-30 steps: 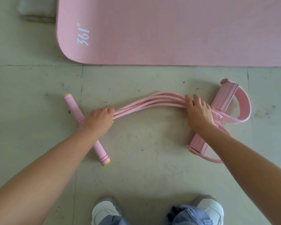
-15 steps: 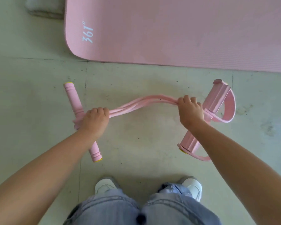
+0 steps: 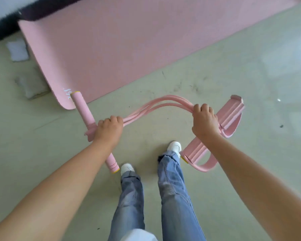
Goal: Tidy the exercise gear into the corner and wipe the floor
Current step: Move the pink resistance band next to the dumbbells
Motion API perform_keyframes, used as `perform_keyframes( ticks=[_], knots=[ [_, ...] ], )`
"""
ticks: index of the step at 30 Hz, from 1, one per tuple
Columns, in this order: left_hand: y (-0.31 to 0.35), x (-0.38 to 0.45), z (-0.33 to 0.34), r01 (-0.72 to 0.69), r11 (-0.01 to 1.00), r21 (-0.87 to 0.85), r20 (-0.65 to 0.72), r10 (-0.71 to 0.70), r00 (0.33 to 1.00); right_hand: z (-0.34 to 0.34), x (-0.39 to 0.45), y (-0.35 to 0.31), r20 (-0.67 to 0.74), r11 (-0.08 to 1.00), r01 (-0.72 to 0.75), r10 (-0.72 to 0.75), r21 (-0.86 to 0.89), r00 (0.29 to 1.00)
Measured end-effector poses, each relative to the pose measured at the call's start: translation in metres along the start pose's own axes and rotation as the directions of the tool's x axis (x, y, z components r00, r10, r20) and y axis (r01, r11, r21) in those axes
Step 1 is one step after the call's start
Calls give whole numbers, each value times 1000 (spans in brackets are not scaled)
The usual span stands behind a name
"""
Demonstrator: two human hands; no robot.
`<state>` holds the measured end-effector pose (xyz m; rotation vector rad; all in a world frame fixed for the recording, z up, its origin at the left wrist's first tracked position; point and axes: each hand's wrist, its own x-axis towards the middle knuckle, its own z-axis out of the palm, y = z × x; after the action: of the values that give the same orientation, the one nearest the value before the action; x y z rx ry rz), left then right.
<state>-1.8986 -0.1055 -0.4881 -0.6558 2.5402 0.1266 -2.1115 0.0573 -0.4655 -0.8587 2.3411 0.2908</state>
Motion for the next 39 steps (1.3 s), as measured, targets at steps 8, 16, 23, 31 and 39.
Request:
perform_keyframes(
  ticks=[8,16,23,31,39],
  knots=[
    [160,51,-216,-113,977,182,109,94,990,-117,-83,172,-49,895,-269,305,357,951],
    [330,115,-377,-261,906,333,-17,283,959,-213,-97,324,-103,751,-366,496,549,862],
    [434,249,-487,-353,846,399,-158,443,882,-300,-38,472,-91,690,-448,594,568,799],
    [587,416,-614,-474,770,427,-247,603,758,-417,56,643,-63,610,-548,699,573,712],
    [735,594,-716,-612,612,501,-295,786,544,-514,168,837,-81,530,-515,745,673,662]
  ],
)
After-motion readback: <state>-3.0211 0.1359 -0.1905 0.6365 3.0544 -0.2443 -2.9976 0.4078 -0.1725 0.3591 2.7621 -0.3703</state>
